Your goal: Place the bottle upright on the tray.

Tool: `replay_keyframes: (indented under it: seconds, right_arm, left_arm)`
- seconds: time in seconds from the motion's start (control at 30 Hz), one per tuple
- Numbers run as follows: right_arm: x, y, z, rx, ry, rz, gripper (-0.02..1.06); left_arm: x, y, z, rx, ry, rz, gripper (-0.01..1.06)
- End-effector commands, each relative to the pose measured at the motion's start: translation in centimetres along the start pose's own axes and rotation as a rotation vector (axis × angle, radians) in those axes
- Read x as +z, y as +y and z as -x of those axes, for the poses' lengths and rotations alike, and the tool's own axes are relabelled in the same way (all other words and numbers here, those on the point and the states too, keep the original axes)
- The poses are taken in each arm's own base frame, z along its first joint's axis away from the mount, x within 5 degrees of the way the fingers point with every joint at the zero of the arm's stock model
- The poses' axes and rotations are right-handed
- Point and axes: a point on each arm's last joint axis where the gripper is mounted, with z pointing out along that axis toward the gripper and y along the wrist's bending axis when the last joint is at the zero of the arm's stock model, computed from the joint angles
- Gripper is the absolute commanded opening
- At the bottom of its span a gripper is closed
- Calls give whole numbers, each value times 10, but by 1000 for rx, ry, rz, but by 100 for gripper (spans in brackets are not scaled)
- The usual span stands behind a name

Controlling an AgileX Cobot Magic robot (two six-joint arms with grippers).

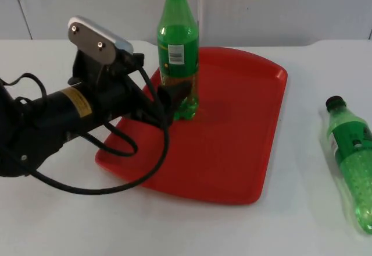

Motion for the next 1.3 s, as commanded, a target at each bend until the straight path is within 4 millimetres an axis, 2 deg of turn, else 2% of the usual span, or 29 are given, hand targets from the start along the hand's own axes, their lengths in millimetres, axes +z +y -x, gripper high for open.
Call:
replay_keyframes:
  seconds: [0.0,0.27,0.37,0.5,0.6,0.63,0.8,0.87,0.9,1.0,1.07,1.2,1.27]
  right_arm:
    - [0,0,0,1,-8,-1,105]
    - [0,0,0,1,-8,-1,105]
    - [0,0,0,1,-8,-1,105]
    - [0,0,0,1,-8,-1,105]
    - [0,0,0,1,-8,-1,105]
    - [0,0,0,1,-8,-1,105]
    - [0,0,0,1,-8,-1,105]
    - [0,0,0,1,-8,-1,105]
    - [0,0,0,1,-8,-1,105]
    - [0,0,0,1,-8,-1,105]
    - [0,0,0,1,-8,-1,105]
    - [0,0,0,1,-8,-1,105]
    - [0,0,0,1,-8,-1,105]
  left_arm:
    - [-8,3,7,-4,-13,43,90]
    - [-31,-4,33,16,-49,32,90]
    - [-38,-4,55,-27,-95,35,90]
    - [-45,-1,73,-94,-28,55,90]
    - [-59,2,102,-88,7,95,90]
    - [-59,2,102,-88,7,95,90]
    - [-84,8,150,-120,61,182,90]
    - [-86,9,154,-131,70,195,90]
    - [-93,12,169,-161,92,231,90]
    - [-105,19,190,-203,190,309,90]
    - [-108,21,198,-205,216,331,90]
    - [-120,32,219,-208,424,439,90]
    - [-124,33,223,-190,493,456,90]
